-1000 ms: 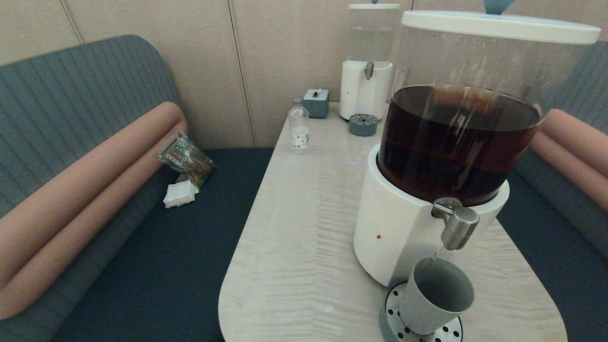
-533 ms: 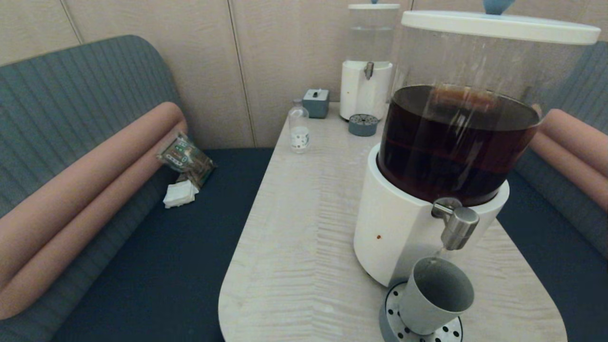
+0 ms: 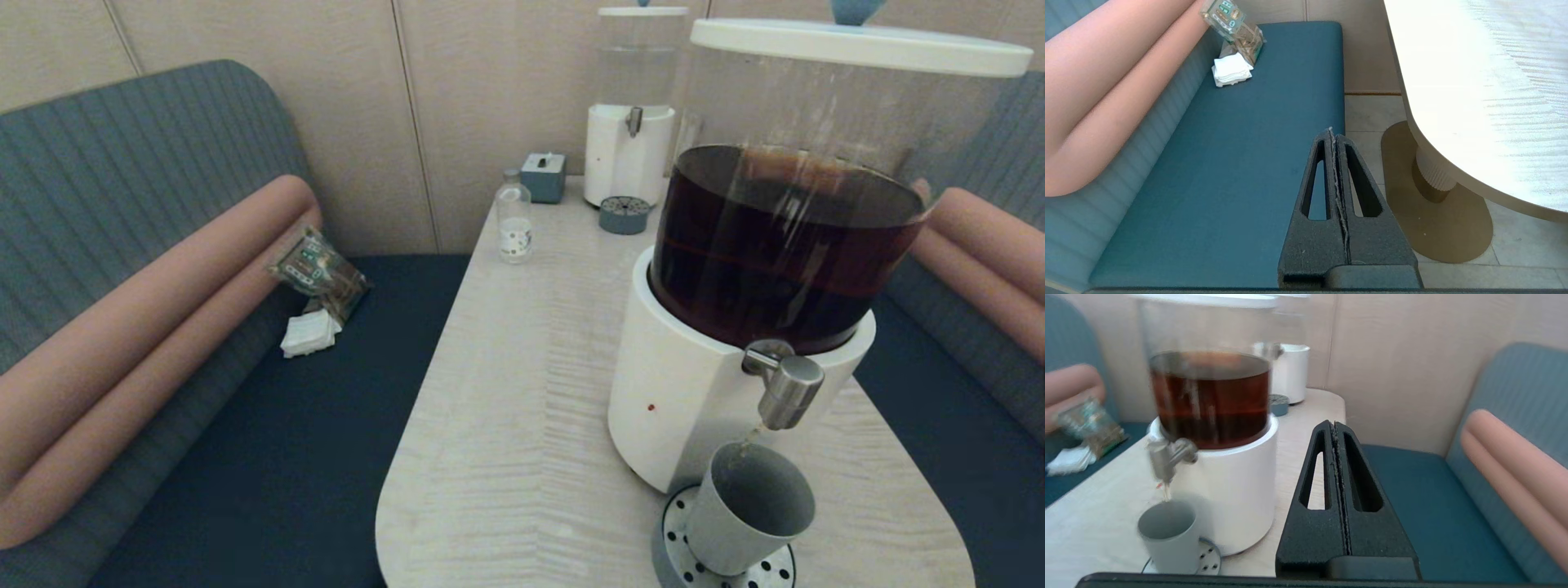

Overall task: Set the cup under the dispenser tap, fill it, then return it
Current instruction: Turn off the faucet

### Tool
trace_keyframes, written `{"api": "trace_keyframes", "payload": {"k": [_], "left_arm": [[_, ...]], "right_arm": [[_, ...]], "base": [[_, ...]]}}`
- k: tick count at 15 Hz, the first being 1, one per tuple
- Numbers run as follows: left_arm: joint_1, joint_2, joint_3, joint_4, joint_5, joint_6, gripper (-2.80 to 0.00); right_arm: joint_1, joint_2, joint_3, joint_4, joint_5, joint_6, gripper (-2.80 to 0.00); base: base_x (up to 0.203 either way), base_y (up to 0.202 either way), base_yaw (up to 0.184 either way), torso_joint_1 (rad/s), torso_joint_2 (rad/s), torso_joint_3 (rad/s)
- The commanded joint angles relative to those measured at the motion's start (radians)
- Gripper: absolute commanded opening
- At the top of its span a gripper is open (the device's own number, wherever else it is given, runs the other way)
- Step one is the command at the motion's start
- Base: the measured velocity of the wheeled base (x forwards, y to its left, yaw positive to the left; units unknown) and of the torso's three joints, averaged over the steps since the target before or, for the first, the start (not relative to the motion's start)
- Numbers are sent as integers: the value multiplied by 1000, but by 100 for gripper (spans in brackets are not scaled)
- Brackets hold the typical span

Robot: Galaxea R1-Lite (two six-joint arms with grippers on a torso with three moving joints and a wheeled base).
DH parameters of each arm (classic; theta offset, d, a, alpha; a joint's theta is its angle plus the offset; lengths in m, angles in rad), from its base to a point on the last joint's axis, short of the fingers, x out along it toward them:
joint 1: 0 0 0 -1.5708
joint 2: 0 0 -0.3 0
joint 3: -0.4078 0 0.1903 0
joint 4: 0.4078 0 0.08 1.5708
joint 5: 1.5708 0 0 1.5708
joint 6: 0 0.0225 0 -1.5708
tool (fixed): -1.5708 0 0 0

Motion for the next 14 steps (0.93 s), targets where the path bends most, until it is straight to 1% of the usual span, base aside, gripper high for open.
{"api": "trace_keyframes", "payload": {"k": [1,4,5,7,8,10,14], "left_arm": [[0,1,0,0,2,0,-280],[0,1,0,0,0,0,-280],[0,1,0,0,0,0,-280],[0,1,-1,0,0,0,-280],[-1,1,0,0,1,0,-280],[0,0,0,0,0,0,-280],[0,1,0,0,0,0,-280]], "right_arm": [[-25,-49,21,4,30,-4,-280],[-28,-129,53,6,37,-28,-280],[-26,-160,88,3,36,-37,-280],[-24,-225,183,-22,30,-95,-280],[-23,-246,233,-66,26,-110,-280],[-22,-256,323,-228,3,-124,-280],[-22,-260,567,-443,-21,-170,-280]], "base": [[0,0,0,0,0,0],[0,0,0,0,0,0],[0,0,0,0,0,0],[0,0,0,0,0,0],[0,0,0,0,0,0],[0,0,0,0,0,0],[0,0,0,0,0,0]]}}
